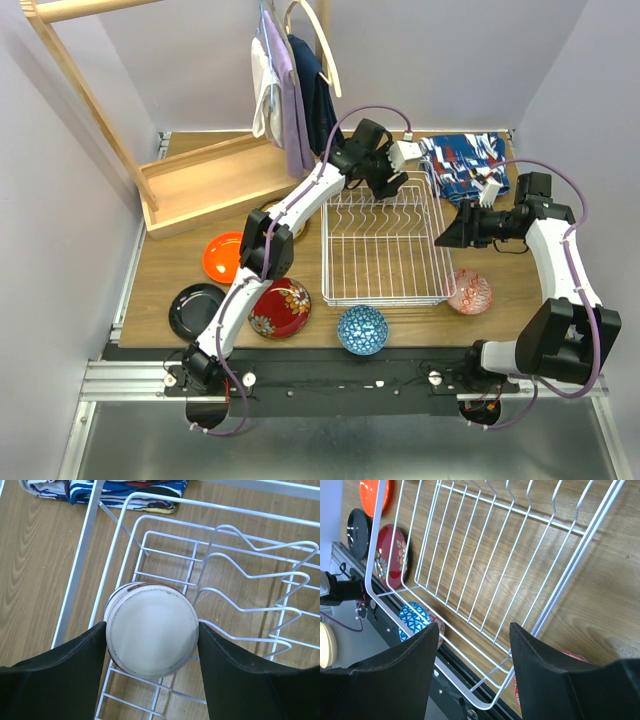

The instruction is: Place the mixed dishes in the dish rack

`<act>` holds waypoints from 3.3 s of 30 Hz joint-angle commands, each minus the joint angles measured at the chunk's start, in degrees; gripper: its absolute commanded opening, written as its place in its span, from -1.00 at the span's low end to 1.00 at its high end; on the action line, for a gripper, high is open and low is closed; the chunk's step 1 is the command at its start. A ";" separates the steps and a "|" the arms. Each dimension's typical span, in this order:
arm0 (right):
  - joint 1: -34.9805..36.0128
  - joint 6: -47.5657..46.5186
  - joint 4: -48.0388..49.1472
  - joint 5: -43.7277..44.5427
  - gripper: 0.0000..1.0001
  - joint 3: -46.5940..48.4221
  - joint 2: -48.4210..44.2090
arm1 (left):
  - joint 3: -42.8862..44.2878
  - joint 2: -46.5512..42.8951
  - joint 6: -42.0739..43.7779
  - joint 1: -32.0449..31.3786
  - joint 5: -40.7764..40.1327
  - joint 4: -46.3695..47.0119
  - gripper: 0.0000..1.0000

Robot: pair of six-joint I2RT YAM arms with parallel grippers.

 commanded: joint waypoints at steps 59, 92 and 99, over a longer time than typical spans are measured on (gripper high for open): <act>-0.89 -5.13 -1.76 1.91 0.32 -0.21 0.81 | -40.79 -34.34 -10.99 2.61 -2.67 5.46 0.97; -2.74 -9.55 -10.03 41.98 0.22 -3.10 1.68 | -92.45 -77.00 -10.80 11.22 -1.53 -1.13 0.86; -2.83 -9.01 -8.27 46.75 0.06 -1.01 3.81 | -88.50 -76.11 -11.41 11.39 -1.88 -0.61 0.87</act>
